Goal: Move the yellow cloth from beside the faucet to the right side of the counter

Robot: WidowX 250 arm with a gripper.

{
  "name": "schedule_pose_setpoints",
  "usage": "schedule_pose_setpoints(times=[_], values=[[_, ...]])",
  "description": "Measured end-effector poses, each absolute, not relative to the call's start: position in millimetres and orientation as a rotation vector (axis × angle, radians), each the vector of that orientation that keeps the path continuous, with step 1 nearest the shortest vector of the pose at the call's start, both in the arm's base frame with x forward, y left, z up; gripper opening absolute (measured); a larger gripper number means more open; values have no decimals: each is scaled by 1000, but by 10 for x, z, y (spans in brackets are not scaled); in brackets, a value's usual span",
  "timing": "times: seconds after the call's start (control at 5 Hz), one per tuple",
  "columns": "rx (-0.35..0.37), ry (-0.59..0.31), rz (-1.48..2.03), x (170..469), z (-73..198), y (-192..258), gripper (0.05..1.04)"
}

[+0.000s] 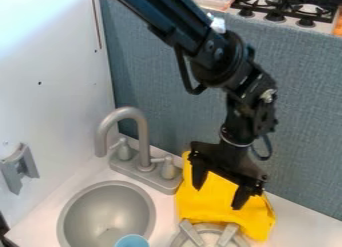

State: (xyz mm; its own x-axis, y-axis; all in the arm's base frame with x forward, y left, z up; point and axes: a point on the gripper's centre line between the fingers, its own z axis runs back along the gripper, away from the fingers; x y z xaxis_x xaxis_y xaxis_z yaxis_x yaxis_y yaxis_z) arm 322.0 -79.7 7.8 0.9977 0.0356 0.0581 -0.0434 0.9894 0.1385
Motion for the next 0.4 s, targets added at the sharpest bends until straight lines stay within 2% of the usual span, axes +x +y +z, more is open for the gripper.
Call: schedule_pose_setpoints(times=[0.4], values=[[132,-75,106,3622,-311,-614,1001]])
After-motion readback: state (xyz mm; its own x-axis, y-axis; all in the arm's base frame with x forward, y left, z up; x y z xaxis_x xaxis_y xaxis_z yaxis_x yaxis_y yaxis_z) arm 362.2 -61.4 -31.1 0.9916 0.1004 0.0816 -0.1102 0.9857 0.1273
